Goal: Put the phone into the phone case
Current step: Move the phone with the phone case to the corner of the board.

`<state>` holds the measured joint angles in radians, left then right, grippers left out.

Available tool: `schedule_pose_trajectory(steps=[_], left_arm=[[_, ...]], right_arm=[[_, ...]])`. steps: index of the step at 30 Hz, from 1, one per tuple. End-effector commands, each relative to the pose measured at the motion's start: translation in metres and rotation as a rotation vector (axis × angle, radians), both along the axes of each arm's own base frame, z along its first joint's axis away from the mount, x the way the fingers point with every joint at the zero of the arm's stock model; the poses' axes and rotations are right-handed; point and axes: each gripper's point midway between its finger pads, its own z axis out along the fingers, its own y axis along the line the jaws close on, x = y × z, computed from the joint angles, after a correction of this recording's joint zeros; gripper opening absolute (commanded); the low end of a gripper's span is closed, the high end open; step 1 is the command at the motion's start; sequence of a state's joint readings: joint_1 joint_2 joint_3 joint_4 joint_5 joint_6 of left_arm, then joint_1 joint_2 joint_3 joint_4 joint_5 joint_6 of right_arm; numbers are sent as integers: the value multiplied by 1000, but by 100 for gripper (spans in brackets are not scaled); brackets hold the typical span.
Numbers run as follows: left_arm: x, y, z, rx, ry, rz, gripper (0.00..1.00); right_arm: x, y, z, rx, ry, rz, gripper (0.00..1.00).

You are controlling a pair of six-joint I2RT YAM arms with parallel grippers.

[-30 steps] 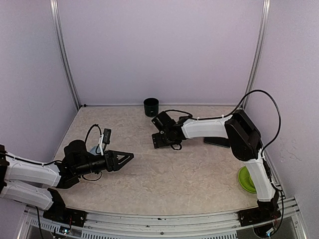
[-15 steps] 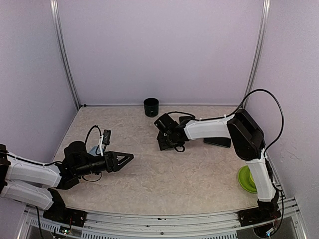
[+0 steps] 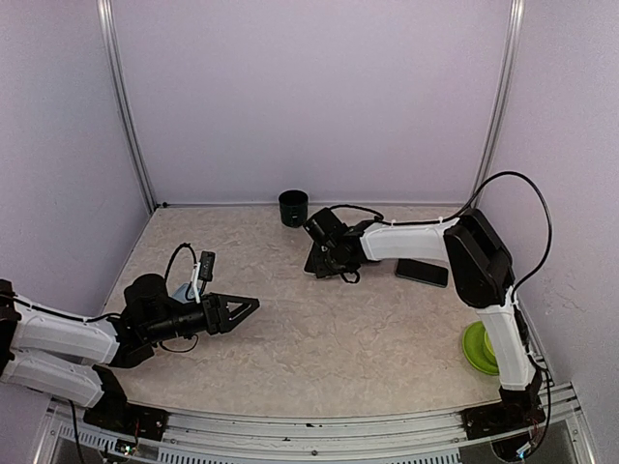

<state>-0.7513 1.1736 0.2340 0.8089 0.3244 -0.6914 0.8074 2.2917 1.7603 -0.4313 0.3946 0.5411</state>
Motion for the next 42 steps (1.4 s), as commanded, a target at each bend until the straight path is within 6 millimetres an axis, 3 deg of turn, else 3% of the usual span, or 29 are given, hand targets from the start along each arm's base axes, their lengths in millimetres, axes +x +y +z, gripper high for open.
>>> schedule_pose_trajectory(steps=[1,10,19,26,32,39,42], left_arm=[[1,1,2,-14,-14,5,66],[1,2,3,-12,-19,8,66],[1,0,4,-16,-18,1,66],[2,0,4,-15,-18,2,66],[2,-2,4,-20,-14,-3,66],[2,-2,6,-20,-17,-5,66],[3,-3,7,-21,-18,-7,66]], right_arm=[[9,-3,-2,-37,-5,-14,54],[-10,17,8,69,3,117,61],[-19,13,-10,17,49,117,62],[-30,25,3,105,37,182,66],[-26,14,-1,63,30,125,69],[-29,21,26,156,-26,167,71],[-34,25,23,164,-15,199,71]])
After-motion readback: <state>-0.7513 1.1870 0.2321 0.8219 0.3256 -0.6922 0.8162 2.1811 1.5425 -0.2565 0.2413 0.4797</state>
